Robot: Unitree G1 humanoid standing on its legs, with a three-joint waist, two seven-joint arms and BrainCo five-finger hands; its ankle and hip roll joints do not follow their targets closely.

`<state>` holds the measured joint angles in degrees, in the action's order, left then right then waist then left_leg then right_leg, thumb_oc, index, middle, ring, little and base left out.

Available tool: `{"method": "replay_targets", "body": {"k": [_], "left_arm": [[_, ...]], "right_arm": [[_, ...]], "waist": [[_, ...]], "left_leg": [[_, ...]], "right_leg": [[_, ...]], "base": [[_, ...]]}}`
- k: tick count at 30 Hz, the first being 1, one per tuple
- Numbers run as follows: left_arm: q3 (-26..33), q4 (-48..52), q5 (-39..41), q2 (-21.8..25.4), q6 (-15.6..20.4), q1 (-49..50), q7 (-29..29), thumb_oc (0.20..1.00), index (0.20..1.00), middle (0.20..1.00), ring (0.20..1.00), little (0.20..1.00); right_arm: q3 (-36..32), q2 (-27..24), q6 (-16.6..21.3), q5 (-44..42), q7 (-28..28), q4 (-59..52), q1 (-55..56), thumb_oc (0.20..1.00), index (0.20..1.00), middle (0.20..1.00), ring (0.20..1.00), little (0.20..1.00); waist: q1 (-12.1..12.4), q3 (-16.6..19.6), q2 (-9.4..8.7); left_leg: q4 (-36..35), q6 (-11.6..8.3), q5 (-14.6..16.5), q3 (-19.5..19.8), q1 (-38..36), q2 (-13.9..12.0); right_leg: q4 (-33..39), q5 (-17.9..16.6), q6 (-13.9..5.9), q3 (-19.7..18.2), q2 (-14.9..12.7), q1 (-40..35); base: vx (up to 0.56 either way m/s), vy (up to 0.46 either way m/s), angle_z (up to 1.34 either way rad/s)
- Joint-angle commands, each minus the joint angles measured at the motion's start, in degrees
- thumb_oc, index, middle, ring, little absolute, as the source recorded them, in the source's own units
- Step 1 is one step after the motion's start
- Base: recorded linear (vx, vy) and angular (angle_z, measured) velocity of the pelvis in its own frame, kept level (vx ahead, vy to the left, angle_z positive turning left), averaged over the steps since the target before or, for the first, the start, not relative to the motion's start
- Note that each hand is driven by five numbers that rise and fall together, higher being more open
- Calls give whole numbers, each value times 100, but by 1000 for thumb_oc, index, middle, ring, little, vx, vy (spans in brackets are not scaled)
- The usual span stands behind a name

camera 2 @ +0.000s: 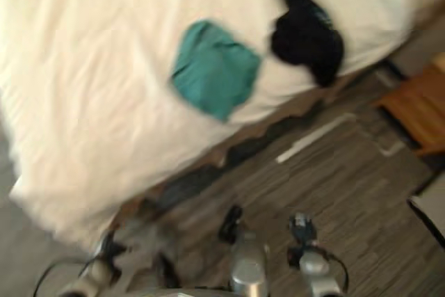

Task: Tidy up the quilt and then pick up the clothes from the bed and put them into the laundry hamper.

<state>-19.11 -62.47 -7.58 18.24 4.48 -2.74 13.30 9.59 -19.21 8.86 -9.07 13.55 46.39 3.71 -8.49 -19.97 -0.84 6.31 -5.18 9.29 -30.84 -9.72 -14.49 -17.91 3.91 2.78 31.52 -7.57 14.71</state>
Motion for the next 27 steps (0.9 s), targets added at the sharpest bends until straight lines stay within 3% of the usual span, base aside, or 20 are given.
{"method": "replay_targets", "body": {"k": [1, 2, 3, 4, 6, 7, 8, 11, 13, 14, 15, 17, 19, 20, 21, 22, 23, 24, 25, 27], "left_arm": [[-173, -56, -333, -144, 52, -284, -130, 1000, 1000, 1000, 1000, 1000], [-221, -37, -309, -194, 62, -316, -132, 1000, 1000, 1000, 1000, 1000], [-397, 61, -194, -307, 77, -471, -75, 1000, 1000, 1000, 1000, 1000], [-400, 59, -193, -304, 78, -474, -74, 1000, 1000, 1000, 1000, 1000], [-550, 144, -81, -436, 128, -636, 24, 1000, 1000, 1000, 1000, 1000], [-550, 143, -81, -436, 128, -636, 24, 1000, 1000, 1000, 1000, 1000], [-690, 167, 25, -580, 180, -891, 103, 1000, 1000, 1000, 1000, 1000], [-874, 200, 103, -780, 251, -1123, 108, 1000, 1000, 1000, 1000, 1000], [-980, 162, 35, -820, 270, -1176, 97, 1000, 1000, 1000, 1000, 1000], [-1116, 134, -67, -899, 269, -1191, 11, 1000, 1000, 1000, 1000, 1000], [-1213, 186, -147, -912, 262, -1190, -34, 1000, 1000, 1000, 1000, 1000], [-1266, 318, -182, -892, 279, -1186, -30, 1000, 1000, 1000, 1000, 1000], [-1279, 356, -185, -871, 266, -1086, -69, 1000, 1000, 1000, 1000, 1000], [-1280, 416, -234, -872, 257, -1068, -36, 1000, 1000, 1000, 1000, 1000], [-1280, 416, -234, -872, 257, -1067, -36, 1000, 1000, 1000, 1000, 1000], [-1267, 368, -293, -779, 180, -1072, 36, 1000, 1000, 1000, 1000, 1000], [-1209, 251, -330, -733, 125, -1034, 68, 1000, 1000, 1000, 1000, 1000], [-1137, 14, -479, -678, 117, -992, 82, 1000, 1000, 1000, 1000, 1000], [-1134, 5, -483, -682, 123, -990, 85, 1000, 1000, 1000, 1000, 1000], [-1055, -212, -571, -603, 126, -948, 24, 1000, 1000, 1000, 1000, 1000]], "right_arm": [[346, 143, -53, 16, -308, 784, -258, 1000, 1000, 1000, 1000, 1000], [424, 150, -99, 87, -308, 952, -268, 1000, 1000, 1000, 1000, 1000], [642, 161, -203, 297, -245, 1224, -407, 1000, 1000, 1000, 1000, 1000], [639, 167, -201, 299, -243, 1228, -411, 1000, 1000, 1000, 1000, 1000], [826, 191, -296, 534, -220, 1448, -513, 1000, 1000, 1000, 1000, 1000], [826, 191, -296, 535, -220, 1448, -513, 1000, 1000, 1000, 1000, 1000], [1022, 220, -417, 817, -161, 1783, -673, 1000, 1000, 1000, 1000, 1000], [1172, 212, -451, 1006, -114, 1997, -774, 1000, 1000, 1000, 1000, 1000], [1177, 191, -460, 1044, -109, 2038, -793, 1000, 1000, 1000, 1000, 1000], [1060, 166, -446, 968, -115, 2024, -777, 1000, 1000, 1000, 1000, 1000], [981, 165, -419, 876, -118, 1996, -677, 1000, 1000, 1000, 1000, 1000], [883, 213, -397, 762, -101, 1940, -494, 1000, 1000, 1000, 1000, 1000], [735, 242, -420, 744, -164, 1966, -301, 1000, 1000, 1000, 1000, 1000], [613, 252, -416, 723, -150, 1983, -266, 1000, 1000, 1000, 1000, 1000], [613, 251, -416, 723, -150, 1983, -265, 1000, 1000, 1000, 1000, 1000], [488, 272, -436, 634, -139, 1972, -291, 1000, 1000, 1000, 1000, 1000], [384, 312, -415, 479, -124, 1977, -285, 1000, 1000, 1000, 1000, 1000], [346, 370, -362, 344, -105, 1962, -274, 1000, 1000, 1000, 1000, 1000], [351, 369, -359, 342, -104, 1965, -272, 1000, 1000, 1000, 1000, 1000], [345, 402, -343, 231, -124, 1978, -277, 1000, 1000, 1000, 1000, 1000]], "waist": [[-28, 439, -143], [-25, 453, -149], [164, 388, -356], [163, 383, -345], [450, 333, -608], [446, 340, -610], [658, 274, -629], [812, 359, -441], [823, 399, -394], [711, 476, -230], [659, 476, -176], [654, 509, -184], [637, 565, -136], [593, 505, -119], [596, 512, -116], [452, 344, -20], [321, 281, 126], [144, 227, 182], [114, 209, 177], [-84, 242, 141]], "left_leg": [[731, -241, -319, 115, 533, 51], [1161, -326, -672, 248, 563, -68], [2495, -356, -1419, 1227, 961, -64], [2537, -364, -1402, 1244, 983, -88], [3201, -21, -875, 2565, 1777, 878], [3199, -21, -878, 2566, 1784, 882], [3063, 51, -520, 3268, 2000, 1305], [1450, 92, -377, 4066, 1850, 1440], [926, 59, -434, 4154, 1776, 1420], [98, -65, -851, 3735, 1793, 968], [-170, -91, -1013, 3390, 1767, 758], [-145, -77, -1031, 3184, 1650, 719], [-200, 76, -826, 3074, 1481, 944], [-218, 158, -711, 2913, 1354, 1083], [-218, 157, -712, 2911, 1362, 1080], [-289, 250, -646, 2838, 1096, 1131], [-465, 274, -638, 2926, 826, 1077], [-749, 249, -580, 3064, 471, 1133], [-774, 248, -568, 3090, 425, 1136], [-984, 234, -391, 3237, 86, 1308]], "right_leg": [[908, 99, -844, -812, -131, -733], [1050, 178, -751, -968, 47, -885], [1399, 95, -449, -1458, 358, -1135], [1402, 96, -442, -1451, 376, -1136], [1534, 33, -448, -2261, 366, -1293], [1533, 33, -449, -2259, 363, -1287], [1674, 23, -545, -2860, 465, -1428], [1976, 50, -727, -3507, 595, -1671], [2056, 54, -780, -3743, 614, -1767], [2113, 156, -855, -3854, 586, -1903], [2102, 253, -879, -3843, 536, -1997], [1848, 420, -893, -3887, 477, -2111], [842, 649, -998, -3758, 463, -2060], [71, 363, -1251, -3590, 332, -1776], [71, 360, -1250, -3592, 335, -1767], [-1204, -405, -1455, -3440, 189, -1185], [-1545, -507, -1444, -3478, 418, -800], [-1142, -137, -1354, -3450, 623, -412], [-1154, -92, -1351, -3424, 611, -454], [174, -109, -1232, -3249, 674, -242]], "base": [[346, -149, -165], [259, -248, -158], [253, -230, -106], [250, -157, -112], [149, 34, -184], [223, 90, -267], [309, 134, -177], [354, 182, -197], [336, 227, -214], [394, 285, -151], [499, 330, -128], [401, 186, -116], [397, 196, -89], [237, 133, -8], [331, 145, 15], [400, 165, 8], [706, 169, 30], [488, 75, 11], [520, -22, 20], [555, -61, 65]]}}
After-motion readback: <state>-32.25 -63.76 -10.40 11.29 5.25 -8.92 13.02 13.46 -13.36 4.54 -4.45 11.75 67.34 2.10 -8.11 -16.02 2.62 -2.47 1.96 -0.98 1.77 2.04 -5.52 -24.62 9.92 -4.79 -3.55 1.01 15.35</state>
